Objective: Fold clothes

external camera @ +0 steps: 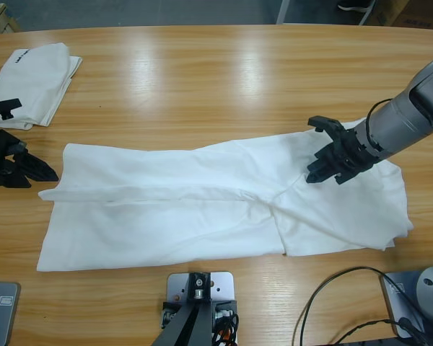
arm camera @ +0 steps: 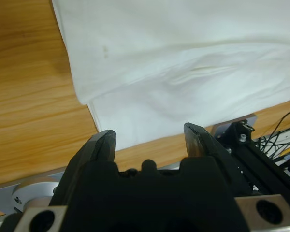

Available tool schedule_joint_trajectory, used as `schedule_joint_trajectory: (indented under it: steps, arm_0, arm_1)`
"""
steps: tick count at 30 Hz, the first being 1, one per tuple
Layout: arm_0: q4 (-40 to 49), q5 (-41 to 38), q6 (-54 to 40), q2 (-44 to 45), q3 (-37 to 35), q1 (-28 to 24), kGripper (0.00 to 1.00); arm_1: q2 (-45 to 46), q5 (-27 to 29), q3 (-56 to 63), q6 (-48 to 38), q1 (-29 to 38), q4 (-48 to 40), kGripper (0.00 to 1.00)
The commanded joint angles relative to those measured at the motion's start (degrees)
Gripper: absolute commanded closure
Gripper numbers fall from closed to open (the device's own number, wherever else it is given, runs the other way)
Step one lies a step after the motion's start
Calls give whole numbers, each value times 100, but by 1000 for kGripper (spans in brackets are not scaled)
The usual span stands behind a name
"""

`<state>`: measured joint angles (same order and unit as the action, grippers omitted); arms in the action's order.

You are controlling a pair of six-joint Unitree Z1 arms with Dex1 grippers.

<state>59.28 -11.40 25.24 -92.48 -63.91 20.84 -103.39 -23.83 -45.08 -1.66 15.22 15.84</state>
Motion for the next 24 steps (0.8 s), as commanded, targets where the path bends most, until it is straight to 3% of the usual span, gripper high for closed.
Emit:
schedule_joint_trajectory:
  steps: [1,9,19,24]
  arm_0:
    - [-74,20,95,-213,205,51,455]
    - [-97,15,95,-176,300,51,455]
    - [-109,15,95,-174,336,51,455]
    - [-109,15,95,-183,353,50,455]
  arm_1:
    - [-11,-41,-955,997,80,460,1000]
    - [-814,-333,-2289,1618,365,1320,1000]
    - [-1672,-764,-2569,2019,526,1598,1000]
    - [-1751,-625,-2936,2338,588,1781,1000]
